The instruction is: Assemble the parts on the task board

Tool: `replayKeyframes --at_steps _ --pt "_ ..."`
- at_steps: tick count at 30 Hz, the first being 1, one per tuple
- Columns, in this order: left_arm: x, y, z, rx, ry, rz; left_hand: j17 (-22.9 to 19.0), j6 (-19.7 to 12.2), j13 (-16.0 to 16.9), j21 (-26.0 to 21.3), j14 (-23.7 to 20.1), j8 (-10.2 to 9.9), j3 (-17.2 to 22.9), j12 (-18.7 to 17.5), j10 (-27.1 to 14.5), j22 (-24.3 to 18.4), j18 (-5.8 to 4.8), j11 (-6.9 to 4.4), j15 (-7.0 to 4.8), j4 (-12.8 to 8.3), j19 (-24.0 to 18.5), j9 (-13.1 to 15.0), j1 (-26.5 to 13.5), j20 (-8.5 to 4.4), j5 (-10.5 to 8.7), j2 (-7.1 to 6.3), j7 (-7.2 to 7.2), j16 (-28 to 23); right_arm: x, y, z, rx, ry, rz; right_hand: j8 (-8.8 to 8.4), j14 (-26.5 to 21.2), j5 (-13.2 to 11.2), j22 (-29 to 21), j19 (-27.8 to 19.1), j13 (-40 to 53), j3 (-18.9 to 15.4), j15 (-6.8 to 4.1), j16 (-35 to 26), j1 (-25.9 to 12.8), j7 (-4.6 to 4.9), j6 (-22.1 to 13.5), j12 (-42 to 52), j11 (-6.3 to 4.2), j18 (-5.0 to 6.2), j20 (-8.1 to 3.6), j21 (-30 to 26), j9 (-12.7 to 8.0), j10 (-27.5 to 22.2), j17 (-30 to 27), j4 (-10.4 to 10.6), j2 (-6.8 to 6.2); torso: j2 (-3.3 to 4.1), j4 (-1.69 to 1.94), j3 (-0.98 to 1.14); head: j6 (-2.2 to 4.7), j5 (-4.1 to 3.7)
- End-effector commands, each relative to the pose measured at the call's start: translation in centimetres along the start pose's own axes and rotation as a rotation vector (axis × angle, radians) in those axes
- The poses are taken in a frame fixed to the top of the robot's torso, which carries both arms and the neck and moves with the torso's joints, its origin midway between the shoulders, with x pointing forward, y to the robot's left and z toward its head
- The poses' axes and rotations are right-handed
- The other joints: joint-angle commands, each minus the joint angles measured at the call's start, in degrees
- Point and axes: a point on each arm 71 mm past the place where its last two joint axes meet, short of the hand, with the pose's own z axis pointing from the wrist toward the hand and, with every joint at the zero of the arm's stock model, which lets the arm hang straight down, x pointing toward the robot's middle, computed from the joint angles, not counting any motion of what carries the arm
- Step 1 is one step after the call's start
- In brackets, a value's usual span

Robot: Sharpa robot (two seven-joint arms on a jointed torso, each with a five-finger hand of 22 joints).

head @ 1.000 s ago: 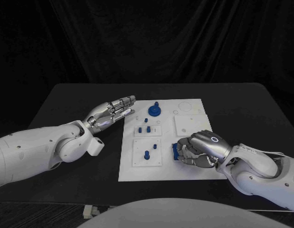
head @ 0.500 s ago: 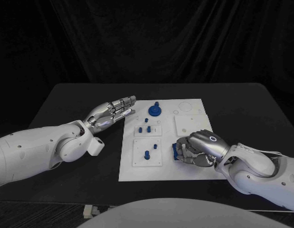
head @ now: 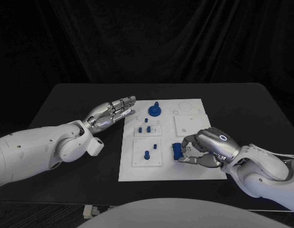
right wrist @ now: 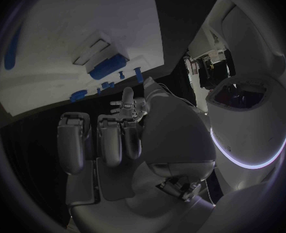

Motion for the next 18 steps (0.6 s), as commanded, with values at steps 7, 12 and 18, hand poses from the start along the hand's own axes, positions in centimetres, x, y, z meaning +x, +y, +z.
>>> replayKeyframes --at_steps 7,12,18 --pt "0.1 -0.4 0.0 0.060 -0.009 0.003 0.0 -0.8 0.1 0.2 0.2 -0.4 -0.8 0.3 0.3 -0.2 0.77 -0.40 -0.23 0.7 -0.1 -0.3 -1.3 -0.01 -0.08 -0.68 -1.93 0.4 -7.5 -2.0 0.9 0.113 -0.147 -0.005 -16.67 5.9 2.5 15.1 6.0 15.1 0.2 0.66 0.5 -3.3 0.28 11.9 0.2 0.18 -0.85 0.39 2.0 -10.7 5.9 15.1 -0.3 2.98 -0.09 0.02 0.02 0.00 -0.13" --pt "0.0 -0.5 0.0 0.073 -0.017 0.009 0.0 -2.7 0.1 0.1 0.1 -1.0 -1.4 0.2 0.5 -0.3 1.01 -1.59 -0.40 0.8 -0.1 -0.5 -2.5 -0.04 -0.62 -0.57 -3.77 0.3 -8.9 -3.2 1.1 0.207 -0.081 -0.033 -18.51 5.9 10.2 15.1 6.0 15.1 -0.7 0.47 0.5 -10.5 0.16 13.7 0.2 0.03 -0.85 0.27 2.0 -11.1 5.9 15.1 -0.3 3.81 -0.06 -0.04 0.01 0.00 -0.38" --pt "-0.1 -0.7 -0.2 0.085 -0.028 0.018 0.0 -4.7 0.0 0.0 0.0 -1.2 -2.2 -0.4 0.3 -0.5 1.41 -1.57 -0.35 0.8 -0.3 -0.8 -3.9 -0.22 -1.76 -0.54 -6.90 0.2 -9.0 -5.2 1.2 0.368 0.077 -0.070 -20.88 5.9 13.6 15.1 6.0 15.1 1.1 0.44 0.5 -7.4 0.48 12.9 0.2 0.33 -0.85 0.25 2.0 -11.7 5.9 15.1 -0.7 2.13 0.01 0.13 -0.02 0.00 -0.83"
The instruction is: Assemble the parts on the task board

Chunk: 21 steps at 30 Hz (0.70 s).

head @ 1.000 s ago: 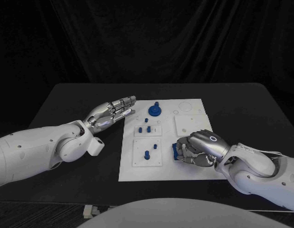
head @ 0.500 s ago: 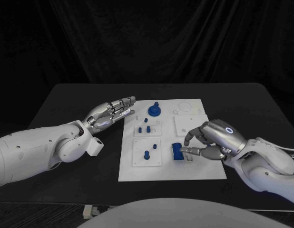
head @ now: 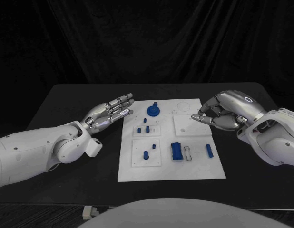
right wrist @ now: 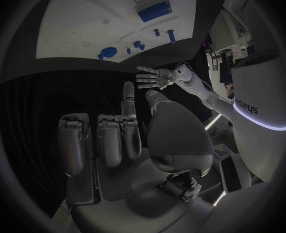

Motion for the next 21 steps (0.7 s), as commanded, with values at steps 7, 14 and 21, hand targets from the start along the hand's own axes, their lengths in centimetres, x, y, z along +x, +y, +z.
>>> replayKeyframes --at_steps 7,14,21 --pt "-0.1 -1.0 -0.4 0.114 -0.032 0.021 -0.1 -1.9 -0.3 0.0 -0.2 -0.5 -1.2 -2.1 -1.0 -0.2 0.51 -5.78 0.54 -0.1 -0.4 -0.3 -1.8 0.06 -3.65 -0.26 -6.35 0.1 1.6 -3.5 -0.1 0.334 0.353 -0.099 -2.00 6.0 -5.1 15.1 6.0 15.1 1.7 0.31 0.1 1.1 0.21 0.8 0.2 0.35 -0.88 0.53 0.1 -0.4 6.0 15.1 -0.4 0.78 0.02 0.00 0.00 0.00 -0.41" --pt "-0.1 -1.1 -0.5 0.120 -0.034 0.022 -0.1 -0.9 -0.2 0.1 -0.1 -0.3 -1.1 -2.0 -0.5 -0.2 0.45 -11.45 0.45 -0.1 -0.3 -0.1 -1.3 0.06 -2.92 -0.07 -3.53 0.2 2.3 -4.1 0.1 0.441 0.457 -0.158 -3.78 5.9 -4.9 14.9 5.8 15.1 3.2 0.61 0.1 6.4 0.75 -0.6 0.2 0.79 -0.77 0.72 -0.3 -0.7 6.0 14.7 -3.1 0.35 0.04 -0.02 0.00 0.00 -0.84" --pt "0.0 -1.1 -0.5 0.124 -0.035 0.022 0.0 0.4 -0.2 0.2 0.1 -0.2 -0.9 -1.7 0.3 -0.1 0.28 -11.51 0.53 -0.1 -0.2 0.1 -0.7 0.14 -2.10 0.04 -5.87 0.4 3.2 -4.0 0.6 0.485 0.563 -0.219 -3.66 5.9 -6.8 14.5 5.3 15.1 2.6 0.80 0.0 6.3 0.98 -0.7 0.2 1.03 -0.46 0.95 -1.4 -0.3 6.0 14.4 -3.0 0.47 0.03 0.00 0.00 0.00 -1.28"
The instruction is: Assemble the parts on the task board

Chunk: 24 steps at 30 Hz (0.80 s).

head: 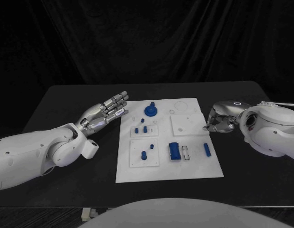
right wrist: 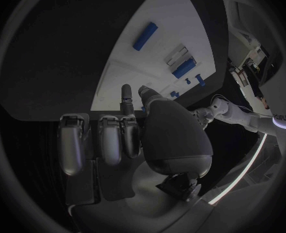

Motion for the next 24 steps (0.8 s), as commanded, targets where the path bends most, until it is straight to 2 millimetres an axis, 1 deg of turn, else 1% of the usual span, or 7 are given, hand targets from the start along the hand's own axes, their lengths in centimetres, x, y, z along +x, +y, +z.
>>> replayKeyframes --at_steps 1,7,11,14,18,21,24 --pt "0.1 -0.9 0.0 0.123 -0.007 0.002 0.1 0.0 0.1 0.2 0.2 0.0 0.0 0.2 0.2 0.0 0.29 0.26 0.00 0.0 -0.2 0.0 0.5 0.14 0.32 -0.05 -0.63 0.4 0.6 -0.4 0.3 0.100 0.109 -0.074 0.61 5.8 -0.7 14.5 5.3 15.1 -0.5 0.32 0.0 -0.2 -0.22 0.8 0.2 0.16 -0.47 0.53 -0.6 0.5 6.0 14.4 0.2 0.54 -0.06 0.03 0.00 0.00 -0.12" --pt "0.1 -0.9 -0.1 0.121 -0.007 0.001 0.1 0.0 0.1 0.2 0.3 0.0 0.0 0.4 0.7 0.0 0.19 -0.81 0.03 -0.1 -0.2 0.0 0.9 0.14 0.84 -0.16 0.51 0.4 0.8 0.3 0.9 0.104 0.149 -0.108 0.74 5.8 -1.2 14.3 5.1 15.1 -0.5 0.21 -0.1 0.5 -0.37 0.7 0.2 0.03 -0.35 0.49 -1.0 0.7 6.0 14.3 -0.3 0.63 -0.02 0.00 0.00 0.00 -0.35" --pt "0.1 -0.9 -0.1 0.121 -0.006 -0.001 0.1 0.1 0.1 0.3 0.3 0.0 0.1 0.4 0.8 0.0 0.15 -0.90 0.03 -0.1 -0.2 0.0 1.2 0.15 1.25 -0.20 0.72 0.4 1.0 0.6 1.4 0.109 0.183 -0.135 0.98 5.8 -1.4 14.2 5.0 15.1 -0.7 0.13 -0.1 0.3 -0.43 1.0 0.2 0.00 -0.28 0.46 -1.3 1.0 6.0 14.2 -0.3 0.72 -0.06 -0.02 -0.01 0.00 -0.31" --pt "0.2 -0.9 -0.1 0.122 -0.004 -0.002 0.1 0.3 0.1 0.3 0.3 0.0 0.3 0.2 0.9 0.1 0.09 -0.05 0.09 -0.2 -0.2 0.1 1.7 0.15 1.81 -0.25 0.76 0.4 1.1 0.7 1.5 0.111 0.203 -0.151 1.20 5.8 -1.9 14.1 4.9 15.1 -0.9 0.05 -0.1 0.0 -0.50 1.3 0.2 -0.08 -0.21 0.39 -1.6 1.2 6.0 14.0 -0.2 0.86 -0.05 0.04 0.00 0.00 -0.42" --pt "0.2 -1.0 -0.1 0.126 -0.003 -0.003 0.1 1.2 0.1 0.3 0.3 0.2 0.5 0.3 1.1 0.1 0.03 0.12 0.10 -0.2 -0.2 0.2 2.2 0.15 2.23 -0.23 1.36 0.5 1.2 0.9 1.6 0.112 0.218 -0.163 1.48 5.7 -2.5 14.2 5.0 15.1 -1.3 0.05 -0.2 -1.0 -0.62 1.5 0.2 -0.20 -0.24 0.35 -1.5 1.6 6.0 13.6 0.1 1.24 0.01 0.12 0.00 0.00 -0.73" --pt "0.3 -1.0 -0.1 0.127 -0.002 -0.004 0.2 1.7 0.2 0.3 0.4 0.2 1.0 0.3 1.3 0.0 -0.07 1.89 0.18 -0.2 -0.2 0.2 3.0 0.16 2.75 -0.23 2.05 0.5 1.3 1.0 1.6 0.112 0.229 -0.170 1.69 5.7 -3.0 14.2 5.0 15.1 -1.6 -0.01 -0.2 -1.5 -0.69 1.6 0.2 -0.25 -0.24 0.32 -1.5 1.9 6.0 13.6 0.3 1.32 0.02 0.04 -0.01 0.00 -0.53" --pt "0.3 -1.0 -0.1 0.127 -0.001 -0.005 0.2 1.9 0.2 0.3 0.4 0.2 1.1 0.3 1.4 0.1 -0.11 2.33 0.27 -0.2 -0.2 0.3 3.2 0.18 2.94 -0.22 2.31 0.5 1.4 1.1 1.7 0.110 0.238 -0.177 1.86 5.7 -3.7 14.2 5.0 15.1 -2.0 -0.05 -0.2 -1.9 -0.73 1.7 0.2 -0.30 -0.24 0.28 -1.5 2.2 6.0 13.6 0.4 1.31 0.02 0.03 0.00 0.00 -0.46"
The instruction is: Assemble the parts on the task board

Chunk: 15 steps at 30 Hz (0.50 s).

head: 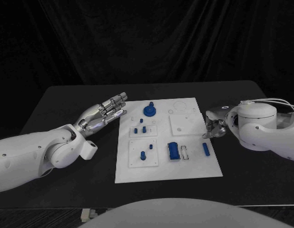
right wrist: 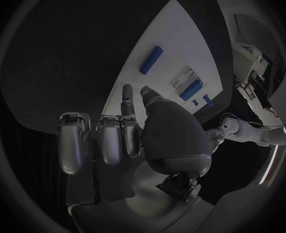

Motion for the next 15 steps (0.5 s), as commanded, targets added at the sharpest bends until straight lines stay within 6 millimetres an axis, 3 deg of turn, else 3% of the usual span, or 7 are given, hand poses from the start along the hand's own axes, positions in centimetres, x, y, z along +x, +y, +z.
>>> replayKeyframes --at_steps 1,8,15 --pt "0.12 -0.90 -0.02 0.125 0.000 -0.005 0.1 0.0 0.1 0.3 0.2 0.2 0.4 0.1 0.0 0.0 -0.11 0.51 0.08 -0.1 -0.2 0.1 0.7 0.18 0.23 0.03 0.40 0.3 0.32 -0.12 0.05 0.030 0.044 -0.036 0.27 5.7 -0.5 14.2 5.0 15.1 -0.5 -0.08 -0.2 -0.9 0.08 0.4 0.2 -0.30 -0.24 0.25 -0.1 0.2 6.0 13.6 0.1 0.06 0.01 -0.03 0.00 0.00 0.13" --pt "0.09 -0.81 0.02 0.115 0.000 -0.004 0.0 -0.1 0.0 0.4 0.2 0.2 1.0 -0.1 0.0 0.1 -0.25 1.83 0.21 -0.3 -0.1 0.0 1.7 0.19 0.52 0.04 1.16 0.3 0.54 0.17 0.25 0.028 0.060 -0.044 0.05 5.5 -5.1 14.2 5.0 15.1 -2.2 -0.02 -0.4 -4.4 0.30 -0.5 0.2 -0.14 -0.22 0.23 -0.3 1.0 6.0 12.7 1.9 0.59 -0.09 -0.05 -0.03 0.00 0.23" --pt "0.13 -0.69 0.14 0.104 0.003 -0.006 0.0 0.0 0.0 0.4 0.2 0.2 1.4 -0.2 0.0 0.1 -0.35 2.41 0.26 -0.5 -0.1 0.1 2.5 0.19 0.76 0.08 1.50 0.3 1.00 0.24 0.45 0.029 0.082 -0.037 -0.22 5.4 -5.2 14.0 4.8 15.1 -2.3 -0.03 -0.5 -4.6 0.42 -0.9 0.2 -0.05 -0.13 0.23 -0.6 1.0 6.0 12.3 1.9 0.53 0.05 0.02 -0.01 0.00 0.16"
